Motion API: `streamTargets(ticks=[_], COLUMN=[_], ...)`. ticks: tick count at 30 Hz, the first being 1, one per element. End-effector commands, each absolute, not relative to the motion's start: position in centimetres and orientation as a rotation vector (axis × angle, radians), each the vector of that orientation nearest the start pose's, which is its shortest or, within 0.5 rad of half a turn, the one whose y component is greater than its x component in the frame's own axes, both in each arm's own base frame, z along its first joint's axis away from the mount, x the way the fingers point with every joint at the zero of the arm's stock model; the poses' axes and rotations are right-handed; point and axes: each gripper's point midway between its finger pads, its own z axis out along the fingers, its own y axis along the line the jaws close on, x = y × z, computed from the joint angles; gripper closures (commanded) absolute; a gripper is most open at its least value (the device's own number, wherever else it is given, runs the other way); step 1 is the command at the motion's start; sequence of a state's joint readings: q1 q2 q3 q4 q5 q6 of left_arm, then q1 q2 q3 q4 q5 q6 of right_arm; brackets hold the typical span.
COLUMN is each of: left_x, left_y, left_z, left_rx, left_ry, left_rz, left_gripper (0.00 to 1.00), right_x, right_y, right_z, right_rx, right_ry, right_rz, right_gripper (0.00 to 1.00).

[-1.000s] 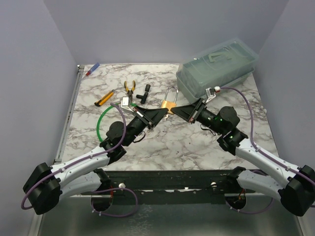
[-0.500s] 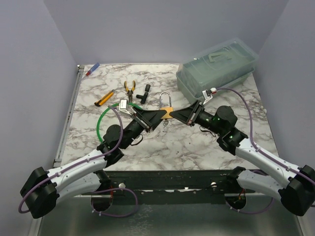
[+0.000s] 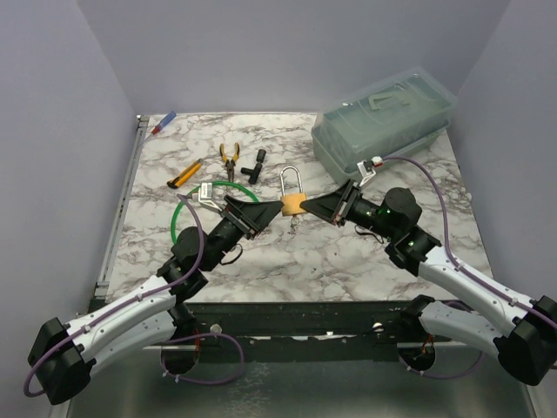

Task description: Unlock with the key

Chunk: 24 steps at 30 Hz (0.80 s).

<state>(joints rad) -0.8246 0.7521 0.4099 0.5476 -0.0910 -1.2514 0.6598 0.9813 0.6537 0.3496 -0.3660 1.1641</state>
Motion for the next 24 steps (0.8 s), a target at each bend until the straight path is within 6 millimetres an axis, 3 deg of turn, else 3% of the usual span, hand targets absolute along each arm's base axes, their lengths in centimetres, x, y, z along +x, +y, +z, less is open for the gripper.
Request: streamTargets(ticks=[1, 24], left_x=[20.8, 20.0], left_y=[-25.4, -26.4], left_z=[30.4, 31.2], left_rx=[-0.386, -0.289], left_ry=[1.523, 1.501], left_rz=[-1.59, -1.715], left_gripper=[0.37, 0.57], right_x=[20.3, 19.0], right_y=[29.5, 30.8], right_z=[34.7, 34.7], right_rx=[0.025, -0.09], right_ry=[1.697, 1.688], right_rz=[1.772, 1.895], right_gripper=[1.0, 1.0])
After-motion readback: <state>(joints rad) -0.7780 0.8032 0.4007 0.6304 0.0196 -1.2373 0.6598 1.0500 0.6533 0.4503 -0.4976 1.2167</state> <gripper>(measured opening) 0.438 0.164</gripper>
